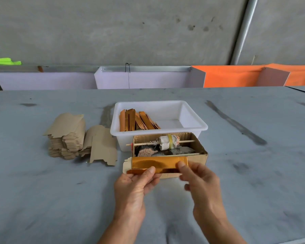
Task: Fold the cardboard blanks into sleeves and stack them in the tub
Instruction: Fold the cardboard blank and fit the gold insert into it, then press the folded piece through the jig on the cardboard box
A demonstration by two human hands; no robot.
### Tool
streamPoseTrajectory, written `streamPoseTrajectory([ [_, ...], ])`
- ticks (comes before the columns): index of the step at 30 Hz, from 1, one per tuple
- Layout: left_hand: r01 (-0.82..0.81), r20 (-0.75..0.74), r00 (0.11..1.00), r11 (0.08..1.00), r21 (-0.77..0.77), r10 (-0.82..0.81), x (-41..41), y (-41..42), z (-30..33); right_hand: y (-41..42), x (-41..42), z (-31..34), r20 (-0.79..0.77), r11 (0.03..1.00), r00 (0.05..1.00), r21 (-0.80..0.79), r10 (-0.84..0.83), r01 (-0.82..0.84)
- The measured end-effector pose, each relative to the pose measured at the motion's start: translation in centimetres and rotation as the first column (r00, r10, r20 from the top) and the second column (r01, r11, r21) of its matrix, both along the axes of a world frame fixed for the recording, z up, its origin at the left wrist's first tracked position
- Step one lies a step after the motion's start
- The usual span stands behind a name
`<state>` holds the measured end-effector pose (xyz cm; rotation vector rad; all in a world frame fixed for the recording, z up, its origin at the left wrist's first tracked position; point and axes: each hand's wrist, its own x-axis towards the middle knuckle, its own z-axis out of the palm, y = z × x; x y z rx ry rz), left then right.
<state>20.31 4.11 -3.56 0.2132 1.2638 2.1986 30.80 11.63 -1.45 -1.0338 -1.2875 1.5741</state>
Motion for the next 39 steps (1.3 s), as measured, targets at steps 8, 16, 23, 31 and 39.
streamPoseTrajectory([
  [8,0.017,-0.083,0.996,0.999,-0.034,-0.020,-0.6,-0.2,-1.3,5.9,-1.4,2.8,0.619,0.748,0.759,0.599,-0.203,-0.288],
  [16,0.047,-0.085,0.995,0.998,-0.031,-0.050,-0.7,-0.2,-1.2,8.7,-3.9,3.4,0.884,0.743,0.446,0.390,-0.139,-0.543],
  [23,0.056,-0.077,0.995,0.998,-0.043,-0.059,-0.6,-0.3,-1.1,9.3,-5.1,3.0,0.902,0.789,0.426,0.316,-0.077,-0.526],
  [31,0.072,-0.093,0.993,0.996,-0.051,-0.077,-0.7,-0.2,-1.2,9.2,-5.7,3.3,0.875,0.858,0.482,0.275,-0.037,-0.433],
  [39,0.068,-0.142,0.987,0.994,-0.090,-0.081,-0.5,0.1,-1.7,9.0,-5.6,4.2,0.819,0.882,0.571,0.236,0.045,-0.408],
])
